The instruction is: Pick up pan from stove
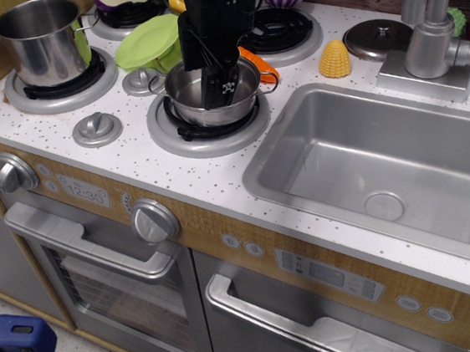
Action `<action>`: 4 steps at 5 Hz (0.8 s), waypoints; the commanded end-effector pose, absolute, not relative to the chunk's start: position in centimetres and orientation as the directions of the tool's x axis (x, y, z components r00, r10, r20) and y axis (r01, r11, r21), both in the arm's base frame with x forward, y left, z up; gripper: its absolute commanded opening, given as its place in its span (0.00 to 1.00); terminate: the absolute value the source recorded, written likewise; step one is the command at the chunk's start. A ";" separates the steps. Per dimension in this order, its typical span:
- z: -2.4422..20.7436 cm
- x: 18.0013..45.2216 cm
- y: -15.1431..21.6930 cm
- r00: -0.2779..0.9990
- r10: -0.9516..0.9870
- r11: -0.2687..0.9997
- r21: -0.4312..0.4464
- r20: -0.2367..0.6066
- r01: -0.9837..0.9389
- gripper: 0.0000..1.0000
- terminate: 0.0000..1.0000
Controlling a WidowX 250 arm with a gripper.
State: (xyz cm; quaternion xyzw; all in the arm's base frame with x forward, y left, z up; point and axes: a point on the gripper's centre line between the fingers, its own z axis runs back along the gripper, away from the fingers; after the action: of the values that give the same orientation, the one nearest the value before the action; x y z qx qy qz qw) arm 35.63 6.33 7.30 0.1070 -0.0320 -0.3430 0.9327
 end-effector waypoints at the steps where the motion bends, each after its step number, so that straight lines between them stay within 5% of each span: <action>1: 7.3 35.6 6.3 0.763 -0.647 0.742 0.222 -0.014 0.633 1.00 0.00; 4: 5.5 35.9 7.1 0.729 -0.684 0.719 0.196 0.030 0.667 1.00 0.00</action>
State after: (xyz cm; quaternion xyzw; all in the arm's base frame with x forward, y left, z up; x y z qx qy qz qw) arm 35.67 7.00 4.13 0.0716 -0.0401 -0.3668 0.9267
